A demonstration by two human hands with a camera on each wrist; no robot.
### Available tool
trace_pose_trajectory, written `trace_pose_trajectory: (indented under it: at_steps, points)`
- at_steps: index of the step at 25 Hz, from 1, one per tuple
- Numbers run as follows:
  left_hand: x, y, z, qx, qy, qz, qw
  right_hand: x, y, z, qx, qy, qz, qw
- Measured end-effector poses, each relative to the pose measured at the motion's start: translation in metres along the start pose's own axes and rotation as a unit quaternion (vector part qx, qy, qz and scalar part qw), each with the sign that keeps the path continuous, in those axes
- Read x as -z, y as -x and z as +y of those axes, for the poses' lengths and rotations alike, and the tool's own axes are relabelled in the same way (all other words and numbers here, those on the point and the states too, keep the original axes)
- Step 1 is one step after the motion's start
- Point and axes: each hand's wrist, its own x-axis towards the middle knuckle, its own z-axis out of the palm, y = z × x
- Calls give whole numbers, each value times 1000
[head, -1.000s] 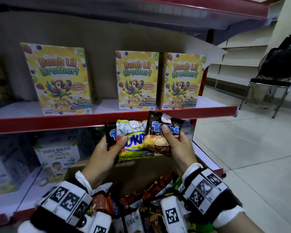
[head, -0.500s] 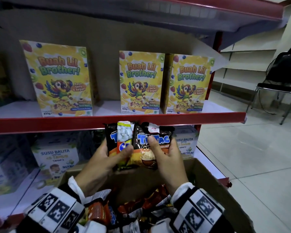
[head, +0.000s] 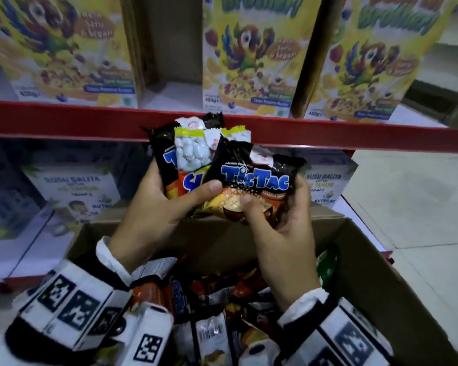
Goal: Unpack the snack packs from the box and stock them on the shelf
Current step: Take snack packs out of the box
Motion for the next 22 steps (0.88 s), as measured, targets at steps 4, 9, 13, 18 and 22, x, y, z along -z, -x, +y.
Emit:
trace_pose_trajectory:
  at_steps: [4, 9, 13, 18, 22]
  points:
    - [3, 16, -6, 41, -19, 72, 996, -17, 16, 4, -33, 2, 42, 999]
    - [-1, 27, 47, 114, -29, 103, 988, -40, 27, -40, -143, -8, 73, 987]
    - [-18, 32, 130, 148, -3, 132, 980, -39, 15, -123, -185, 5, 55, 981]
    - [-57, 13, 277, 138, 60, 155, 976, -38, -34, -289, -136, 22, -1, 990]
    - [-90, -33, 410, 92, 80, 150, 981, -36, -95, -429, -88, 10, -44, 995]
